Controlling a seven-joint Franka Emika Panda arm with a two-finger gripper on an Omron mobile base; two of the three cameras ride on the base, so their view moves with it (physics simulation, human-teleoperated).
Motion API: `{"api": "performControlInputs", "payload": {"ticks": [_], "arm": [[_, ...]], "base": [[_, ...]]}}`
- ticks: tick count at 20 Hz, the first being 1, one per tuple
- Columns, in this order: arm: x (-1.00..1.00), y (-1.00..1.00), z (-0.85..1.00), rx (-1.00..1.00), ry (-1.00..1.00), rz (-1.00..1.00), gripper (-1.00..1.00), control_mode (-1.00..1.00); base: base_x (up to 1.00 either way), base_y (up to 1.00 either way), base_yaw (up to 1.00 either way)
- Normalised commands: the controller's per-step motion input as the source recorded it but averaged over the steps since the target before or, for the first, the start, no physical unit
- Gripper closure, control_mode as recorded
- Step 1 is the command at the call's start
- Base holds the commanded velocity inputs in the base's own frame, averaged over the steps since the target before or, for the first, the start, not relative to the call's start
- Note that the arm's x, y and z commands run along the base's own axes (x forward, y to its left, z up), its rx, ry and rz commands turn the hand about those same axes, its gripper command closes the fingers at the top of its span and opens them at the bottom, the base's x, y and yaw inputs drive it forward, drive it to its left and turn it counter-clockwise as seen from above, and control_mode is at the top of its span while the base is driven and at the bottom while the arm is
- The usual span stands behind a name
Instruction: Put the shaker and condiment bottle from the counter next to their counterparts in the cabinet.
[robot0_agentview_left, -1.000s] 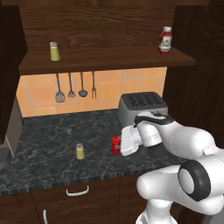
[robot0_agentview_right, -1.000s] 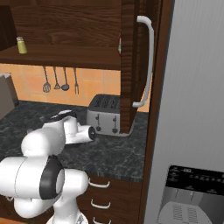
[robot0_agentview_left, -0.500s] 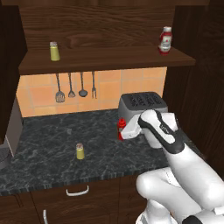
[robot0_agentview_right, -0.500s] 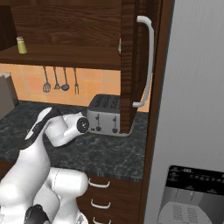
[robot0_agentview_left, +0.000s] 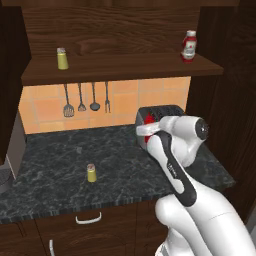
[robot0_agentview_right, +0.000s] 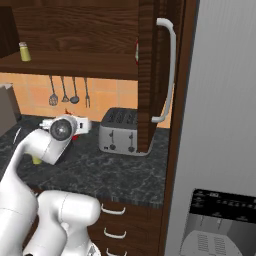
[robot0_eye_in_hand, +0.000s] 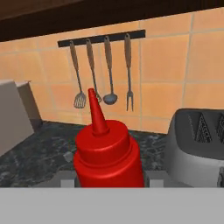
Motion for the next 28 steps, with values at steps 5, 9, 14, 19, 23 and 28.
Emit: {"api": "performControlInputs", "payload": {"ticks": [5, 9, 14, 19, 23, 28], "arm": [[0.00, -0.37, 1.00, 0.00, 0.03, -0.43, 1.00, -1.00], [-0.03, -0.41, 1.00, 0.02, 0.00, -0.45, 1.00, -1.00], [-0.05, -0.53, 1.00, 0.05, 0.00, -0.41, 1.00, -1.00], [-0.03, -0.79, 1.00, 0.02, 0.00, -0.29, 1.00, -1.00], [0.00, -0.08, 0.14, 0.00, -0.01, -0.04, 1.00, -1.00], [0.17, 0.00, 0.38, 0.03, 0.00, 0.00, 1.00, -1.00]], "base": [[0.00, 0.00, 0.00], [0.00, 0.00, 0.00], [0.00, 0.00, 0.00], [0.00, 0.00, 0.00], [0.00, 0.00, 0.00], [0.00, 0.00, 0.00]]}}
